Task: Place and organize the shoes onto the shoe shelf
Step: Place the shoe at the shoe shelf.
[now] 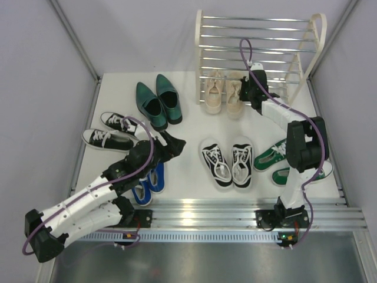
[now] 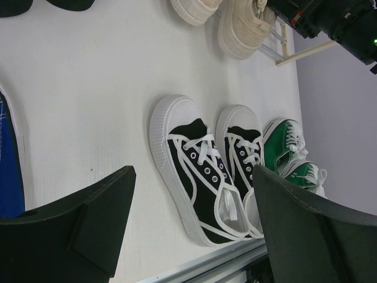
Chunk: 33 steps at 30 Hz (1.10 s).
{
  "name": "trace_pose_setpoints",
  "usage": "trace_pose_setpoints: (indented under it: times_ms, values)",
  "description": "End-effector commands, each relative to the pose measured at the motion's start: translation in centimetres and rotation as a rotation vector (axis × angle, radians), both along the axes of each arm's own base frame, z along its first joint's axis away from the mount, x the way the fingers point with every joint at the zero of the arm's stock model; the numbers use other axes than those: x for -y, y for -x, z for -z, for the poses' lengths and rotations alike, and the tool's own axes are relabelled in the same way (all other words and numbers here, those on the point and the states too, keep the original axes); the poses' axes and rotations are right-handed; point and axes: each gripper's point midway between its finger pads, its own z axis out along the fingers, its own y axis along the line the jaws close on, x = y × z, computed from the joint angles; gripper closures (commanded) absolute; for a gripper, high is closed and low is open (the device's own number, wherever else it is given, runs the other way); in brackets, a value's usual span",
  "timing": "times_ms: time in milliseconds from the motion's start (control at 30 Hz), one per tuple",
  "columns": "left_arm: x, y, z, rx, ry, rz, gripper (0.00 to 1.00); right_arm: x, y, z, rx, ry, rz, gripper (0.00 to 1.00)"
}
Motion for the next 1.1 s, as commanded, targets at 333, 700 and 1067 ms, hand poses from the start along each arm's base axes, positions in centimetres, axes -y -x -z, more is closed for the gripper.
trace_pose_setpoints:
  times_ms: [333,700,1067]
  values:
    - [0.4,0.1,-0.8,0.024,0.056,0.011,0.14,-1.7,-2.1,-5.6,0.168,-0.073,-0.019,0.70]
    - [0.2,0.4,-1.0,0.039,0.076,0.022,0.14,-1.5,0.4,-8.8,0.193,-0.046,-0.100,0.52]
    - [-0.2,0.8,-1.1,0.071,0.092,0.026,0.15,-3.0,11.4,-4.1,-0.091,-0.041,-0.649,0.22]
